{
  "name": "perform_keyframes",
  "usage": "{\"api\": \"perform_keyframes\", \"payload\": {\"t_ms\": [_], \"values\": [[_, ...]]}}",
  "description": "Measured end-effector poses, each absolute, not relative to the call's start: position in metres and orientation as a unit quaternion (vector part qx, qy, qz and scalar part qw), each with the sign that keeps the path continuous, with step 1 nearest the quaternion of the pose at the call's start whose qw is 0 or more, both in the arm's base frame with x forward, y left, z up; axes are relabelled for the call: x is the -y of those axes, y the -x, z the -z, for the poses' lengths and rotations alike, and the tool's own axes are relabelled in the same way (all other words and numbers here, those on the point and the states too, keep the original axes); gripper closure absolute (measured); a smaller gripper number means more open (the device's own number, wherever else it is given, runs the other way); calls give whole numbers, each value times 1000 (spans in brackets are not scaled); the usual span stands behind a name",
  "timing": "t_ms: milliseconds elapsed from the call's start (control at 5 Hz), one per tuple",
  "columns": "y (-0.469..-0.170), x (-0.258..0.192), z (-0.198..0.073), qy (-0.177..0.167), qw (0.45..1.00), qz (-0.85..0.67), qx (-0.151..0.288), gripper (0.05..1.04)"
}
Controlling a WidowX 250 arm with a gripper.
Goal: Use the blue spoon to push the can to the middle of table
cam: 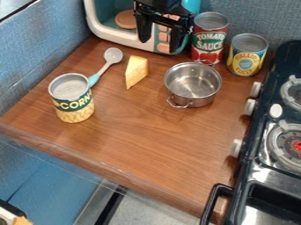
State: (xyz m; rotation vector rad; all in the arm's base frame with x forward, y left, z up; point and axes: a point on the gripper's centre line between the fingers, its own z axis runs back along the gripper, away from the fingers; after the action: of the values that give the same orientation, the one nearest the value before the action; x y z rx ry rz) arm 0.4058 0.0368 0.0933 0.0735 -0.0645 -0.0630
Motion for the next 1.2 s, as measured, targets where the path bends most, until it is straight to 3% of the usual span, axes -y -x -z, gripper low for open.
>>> {"api": "perform_keyframes", "payload": {"t_ms": [200, 400, 600, 1000, 1200], "values": [[-402, -36, -75, -32, 999, 33, 10, 83], [-372, -66, -66, -21, 1000, 0, -11, 83], [-353, -108, -71, -21, 999, -25, 1, 83], [-330, -159, -61, -56, 996, -62, 19, 83], [-332, -170, -33, -90, 990, -107, 7, 83]]}}
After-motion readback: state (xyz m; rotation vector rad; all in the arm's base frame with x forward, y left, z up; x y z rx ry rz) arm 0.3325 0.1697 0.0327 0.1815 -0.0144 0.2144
